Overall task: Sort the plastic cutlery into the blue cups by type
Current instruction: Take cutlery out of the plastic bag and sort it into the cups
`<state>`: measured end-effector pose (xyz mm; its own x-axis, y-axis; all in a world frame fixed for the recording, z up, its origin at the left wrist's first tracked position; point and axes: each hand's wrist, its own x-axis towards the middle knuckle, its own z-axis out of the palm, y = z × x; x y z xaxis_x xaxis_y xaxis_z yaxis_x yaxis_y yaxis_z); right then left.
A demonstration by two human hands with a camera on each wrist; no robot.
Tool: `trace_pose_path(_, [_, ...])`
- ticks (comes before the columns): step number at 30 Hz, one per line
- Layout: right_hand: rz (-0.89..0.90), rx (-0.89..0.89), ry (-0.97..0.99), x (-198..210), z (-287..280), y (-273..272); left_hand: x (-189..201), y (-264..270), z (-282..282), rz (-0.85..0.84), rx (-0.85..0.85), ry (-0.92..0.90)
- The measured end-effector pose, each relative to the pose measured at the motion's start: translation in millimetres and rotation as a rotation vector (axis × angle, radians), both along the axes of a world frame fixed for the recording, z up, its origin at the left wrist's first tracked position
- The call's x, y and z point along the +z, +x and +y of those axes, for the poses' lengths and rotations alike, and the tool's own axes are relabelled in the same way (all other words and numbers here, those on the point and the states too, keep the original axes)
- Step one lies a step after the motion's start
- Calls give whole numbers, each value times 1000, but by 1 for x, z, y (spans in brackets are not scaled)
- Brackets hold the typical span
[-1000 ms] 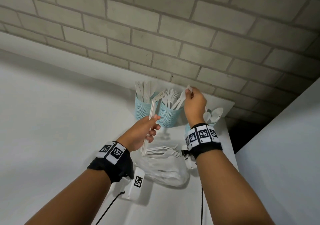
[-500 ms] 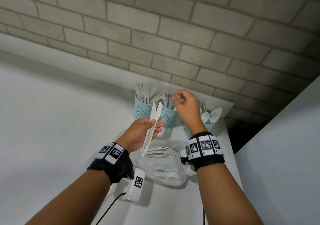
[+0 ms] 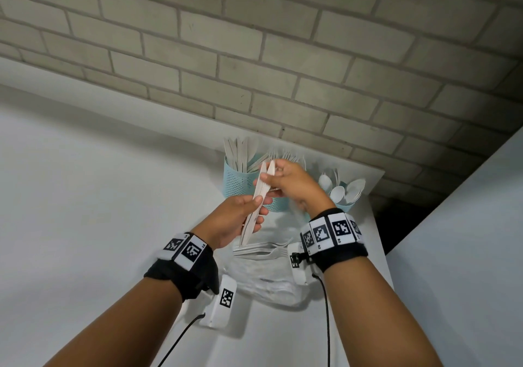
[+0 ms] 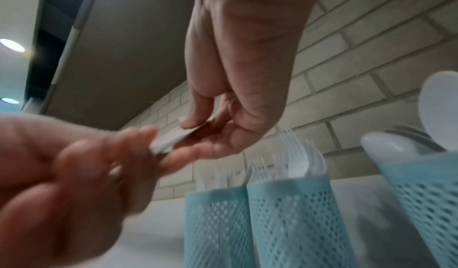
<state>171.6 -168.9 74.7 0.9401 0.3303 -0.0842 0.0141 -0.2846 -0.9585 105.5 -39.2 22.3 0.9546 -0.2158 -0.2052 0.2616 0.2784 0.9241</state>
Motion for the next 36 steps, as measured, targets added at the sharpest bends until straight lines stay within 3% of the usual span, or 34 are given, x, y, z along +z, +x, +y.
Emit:
trace_pose_path(5, [-170, -374, 147, 38, -6, 32, -7, 2, 5, 6, 37, 81])
trace_pose_path(9, [-338, -509, 263, 49, 2, 45, -12, 2, 5, -18, -36, 271])
trace_pose_path(12, [-475, -523, 155, 32, 21, 50, -17, 3, 0, -82, -111, 456])
trace_pose_path(16, [-531, -437, -120, -4, 43, 52, -20, 4, -5, -191, -157, 667])
trace_pose_path(19, [-453, -258, -447, -27, 53, 52, -22, 4, -4, -295, -223, 837])
trace_pose_path(21, [-401, -174, -552, -31, 53, 51, -25, 5, -2, -324, -282, 899])
trace_pose_path(27, [-351, -262, -315, 12, 19, 38, -30, 4, -4, -369, -412, 1110])
trace_pose_path(32, [34, 125, -767, 31, -26, -4, -31, -3, -20, -459, -512, 1278])
trace_pose_path(36, [113, 151, -1063, -1, -46, -20, -37, -4, -25, -419, -476, 1354])
